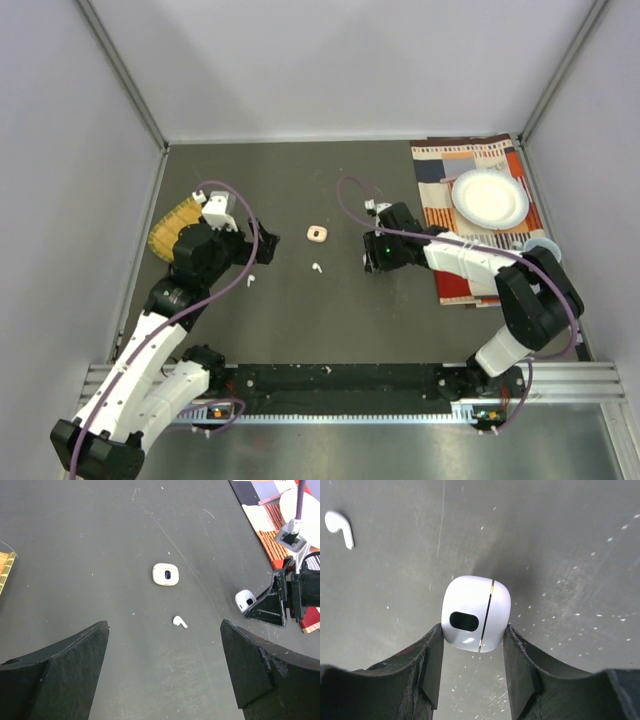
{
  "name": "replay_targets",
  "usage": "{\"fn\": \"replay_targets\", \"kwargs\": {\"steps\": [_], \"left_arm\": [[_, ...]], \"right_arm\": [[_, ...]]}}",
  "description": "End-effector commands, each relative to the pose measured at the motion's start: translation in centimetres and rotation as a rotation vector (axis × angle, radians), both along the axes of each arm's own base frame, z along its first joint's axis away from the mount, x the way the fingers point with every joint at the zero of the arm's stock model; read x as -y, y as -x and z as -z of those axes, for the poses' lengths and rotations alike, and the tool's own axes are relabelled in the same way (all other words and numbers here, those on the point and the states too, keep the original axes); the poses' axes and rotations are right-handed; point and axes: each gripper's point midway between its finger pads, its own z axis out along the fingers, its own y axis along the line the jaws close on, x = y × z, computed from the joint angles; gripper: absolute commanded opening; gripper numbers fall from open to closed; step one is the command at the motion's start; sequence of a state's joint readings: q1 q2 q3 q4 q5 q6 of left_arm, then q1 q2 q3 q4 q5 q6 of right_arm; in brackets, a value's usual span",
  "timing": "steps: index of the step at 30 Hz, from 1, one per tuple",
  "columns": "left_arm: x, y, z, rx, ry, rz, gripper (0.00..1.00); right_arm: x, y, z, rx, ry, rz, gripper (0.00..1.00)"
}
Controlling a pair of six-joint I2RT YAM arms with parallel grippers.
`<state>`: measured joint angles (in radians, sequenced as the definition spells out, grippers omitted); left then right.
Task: Insert the wireless bluetooth earbuds into the charging case
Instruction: Move the charging case to the center of the board, then pick up the charging case from the center of the board.
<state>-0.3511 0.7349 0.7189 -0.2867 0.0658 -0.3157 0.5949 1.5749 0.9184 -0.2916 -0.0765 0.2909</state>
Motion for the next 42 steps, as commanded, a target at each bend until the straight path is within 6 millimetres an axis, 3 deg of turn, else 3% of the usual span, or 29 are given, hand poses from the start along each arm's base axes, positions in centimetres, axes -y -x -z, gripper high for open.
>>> {"fn": "replay_targets", "kwargs": {"steps": [1,10,18,25,36,40,42], "left_arm": [[0.5,-0.5,-1.0,0.037,0.032,0.016,0.98],[0.6,-0.4,-1.0,0.033,0.033,0.022,0.98],[0.6,-0.5,-1.1,0.037,0.036,0.017,0.99],[0.8,-0.6,-0.8,0.026,0.037,0.023,0.99],[0.7,-0.5,-0.7,0.027,0.035,0.022,0.99],[0.8,-0.6,-0.7,0.025,0.036,0.025,0.99],[0.8,-0.6,-0.7,0.025,0.036,0.027,0.99]], "right_arm": [[-0.7,1.3,0.8,-0.008,0.082,-0.12,0.33],[-0.2,2.1,2.6,0.032,0.259,-0.162,0.35],[1.0,1.2,2.5,0.073,0.315,-0.058,0.54],[0.4,0.9,2.0,0.092,0.265,0.01,0.67],[-0.2,1.3,2.2,0.062,0.192,0.148,0.61],[0.0,1.3,2.4,0.066,0.198,0.146,0.47],[0.1,1.2,2.5,0.07,0.206,0.149,0.46]]}}
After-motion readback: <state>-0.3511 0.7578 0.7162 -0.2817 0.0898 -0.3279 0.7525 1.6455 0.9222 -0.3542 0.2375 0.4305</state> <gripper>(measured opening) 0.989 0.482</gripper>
